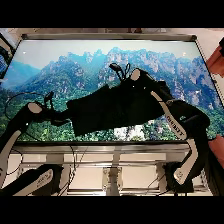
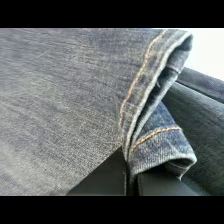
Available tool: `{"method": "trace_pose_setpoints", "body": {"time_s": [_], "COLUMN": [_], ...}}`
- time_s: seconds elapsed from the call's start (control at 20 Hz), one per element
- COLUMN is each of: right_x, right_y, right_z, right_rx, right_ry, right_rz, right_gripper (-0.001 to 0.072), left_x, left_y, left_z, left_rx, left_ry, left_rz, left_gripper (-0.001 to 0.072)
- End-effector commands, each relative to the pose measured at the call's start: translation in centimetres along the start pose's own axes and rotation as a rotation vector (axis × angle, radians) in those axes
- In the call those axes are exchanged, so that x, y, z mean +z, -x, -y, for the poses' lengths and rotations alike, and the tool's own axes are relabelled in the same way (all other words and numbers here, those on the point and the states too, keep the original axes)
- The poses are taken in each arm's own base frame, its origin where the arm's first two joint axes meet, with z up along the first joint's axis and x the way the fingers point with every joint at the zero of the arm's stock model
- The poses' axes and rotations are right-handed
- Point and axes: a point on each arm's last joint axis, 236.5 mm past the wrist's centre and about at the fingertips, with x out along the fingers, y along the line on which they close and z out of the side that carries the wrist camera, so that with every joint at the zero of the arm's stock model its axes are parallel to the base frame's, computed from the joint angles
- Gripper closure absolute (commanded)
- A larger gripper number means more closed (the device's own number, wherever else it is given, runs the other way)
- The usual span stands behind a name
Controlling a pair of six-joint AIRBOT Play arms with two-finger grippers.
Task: Fold the clothes and pants, and hang the long-sleeved shirts on hangers.
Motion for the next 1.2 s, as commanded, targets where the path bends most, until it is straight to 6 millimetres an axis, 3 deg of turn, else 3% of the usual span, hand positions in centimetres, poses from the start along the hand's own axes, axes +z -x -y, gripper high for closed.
{"method": "trace_pose_setpoints", "body": {"time_s": [0.0, 0.15, 0.3, 0.4, 0.5, 0.8, 0.9, 1.0, 1.15], "right_x": [-1.5, -3.5, -5.4, -6.5, -7.0, -8.4, -9.0, -9.4, -8.8], "right_y": [-2.3, -2.5, -1.1, -0.1, 0.5, -1.5, -1.5, -1.3, -0.6], "right_z": [1.7, 2.8, 2.9, 2.6, 2.0, 1.3, 2.1, 2.5, 2.1], "right_rx": [-0.019, -0.045, -0.027, -0.002, 0.012, -0.004, -0.037, -0.056, -0.056], "right_ry": [-0.053, -0.074, -0.087, -0.098, -0.100, -0.096, -0.111, -0.106, -0.095], "right_rz": [-0.051, -0.130, -0.216, -0.270, -0.299, -0.354, -0.375, -0.391, -0.377], "right_gripper": [0.0687, 0.0443, 0.0442, 0.0443, 0.0445, 0.0487, 0.0486, 0.0481, 0.0435], "left_x": [0.2, 0.2, 0.1, -0.2, -0.5, -0.6, -1.1, -1.5, -2.0], "left_y": [-0.7, -1.6, -2.9, -3.6, -4.0, -3.9, -3.7, -3.3, -2.6], "left_z": [0.5, 1.0, 1.2, 0.9, 0.6, 0.3, 0.1, -0.7, -0.8], "left_rx": [-0.021, -0.028, -0.023, -0.015, -0.009, 0.003, 0.016, 0.051, 0.066], "left_ry": [0.020, 0.022, 0.017, 0.021, 0.028, 0.015, -0.006, -0.047, -0.075], "left_rz": [0.006, 0.001, -0.006, -0.025, -0.039, -0.047, -0.064, -0.079, -0.097], "left_gripper": [0.0006, 0.0007, 0.0013, 0.0076, 0.0078, 0.0088, 0.0084, 0.0002, 0.0001]}}
